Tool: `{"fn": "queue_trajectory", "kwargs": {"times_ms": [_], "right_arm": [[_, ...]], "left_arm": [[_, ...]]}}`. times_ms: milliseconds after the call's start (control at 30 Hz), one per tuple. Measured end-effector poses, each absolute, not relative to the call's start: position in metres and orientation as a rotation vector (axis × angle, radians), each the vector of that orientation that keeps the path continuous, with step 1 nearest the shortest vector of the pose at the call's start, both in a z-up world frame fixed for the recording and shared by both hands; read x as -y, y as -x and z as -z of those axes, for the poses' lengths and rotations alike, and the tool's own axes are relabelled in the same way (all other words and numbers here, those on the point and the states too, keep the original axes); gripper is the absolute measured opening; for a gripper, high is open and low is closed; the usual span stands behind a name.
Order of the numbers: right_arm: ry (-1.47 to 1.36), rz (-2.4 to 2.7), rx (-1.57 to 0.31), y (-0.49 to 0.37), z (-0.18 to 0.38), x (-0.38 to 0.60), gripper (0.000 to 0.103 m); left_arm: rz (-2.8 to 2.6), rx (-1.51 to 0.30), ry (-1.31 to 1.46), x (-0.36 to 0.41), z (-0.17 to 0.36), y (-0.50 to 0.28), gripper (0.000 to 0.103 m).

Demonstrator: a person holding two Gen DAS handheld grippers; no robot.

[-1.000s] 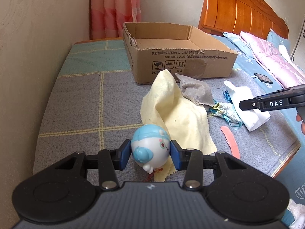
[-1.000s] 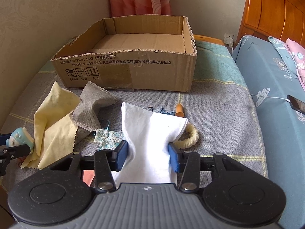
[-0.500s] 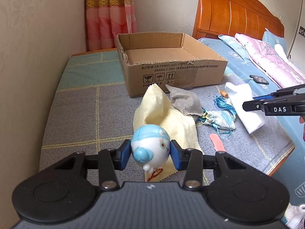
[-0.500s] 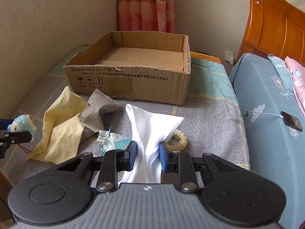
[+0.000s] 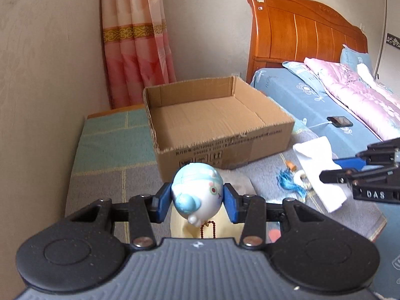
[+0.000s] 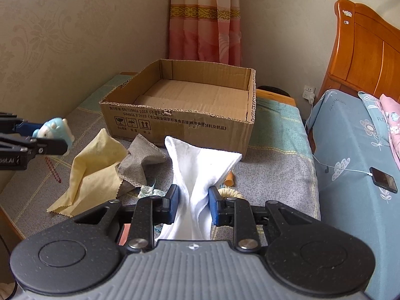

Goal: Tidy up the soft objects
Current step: 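Lower toy doll into the cardboard box and open left gripper while right carries cloth, then lower the white cloth into the cardboard box and open right gripper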

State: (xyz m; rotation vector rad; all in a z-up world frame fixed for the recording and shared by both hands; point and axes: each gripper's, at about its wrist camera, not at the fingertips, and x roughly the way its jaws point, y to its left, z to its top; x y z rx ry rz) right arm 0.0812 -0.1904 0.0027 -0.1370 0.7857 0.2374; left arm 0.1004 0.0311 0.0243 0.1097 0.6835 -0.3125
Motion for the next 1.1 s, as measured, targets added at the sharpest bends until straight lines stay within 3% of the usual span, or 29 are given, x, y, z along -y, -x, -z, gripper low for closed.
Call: {"fn": "queue_trajectory", "kwargs": {"times_ms": [233, 600, 633, 700, 733, 767, 1100], "right_arm": [[0.134, -0.235, -0.757, -0.093, -0.019, 0.198, 0.03], [0.143, -0.199, -0.74, -0.123, -0.033, 0.206, 0.03], [0.145, -0.194, -0.74, -0.125, -0.034, 0.207, 0.03], [0.15, -0.189, -0.738, -0.128, -0.035, 0.207, 0.03], [0.152, -0.188, -0.737, -0.129, -0.036, 0.207, 0.03], [0.154, -0.186, -0.734, -0.13, -0.037, 0.206, 0.03], [0.186, -0.207, -0.741, -0.138, -0.038, 0.195, 0.03]], "left_arm": [[0.314, -0.63, -0.159, -0.006, -0.045, -0.172, 0.043], [0.275, -0.701, -0.166, 0.015, -0.027, -0.289, 0.044], [0.269, -0.707, -0.161, 0.014, -0.024, -0.297, 0.047], [0.254, -0.705, -0.156, 0.013, -0.019, -0.306, 0.067], [0.24, -0.687, -0.155, 0.011, -0.018, -0.307, 0.082], [0.22, -0.668, -0.154, 0.009, -0.018, -0.306, 0.089], [0.198, -0.639, -0.09, -0.028, -0.032, -0.245, 0.099]]}}
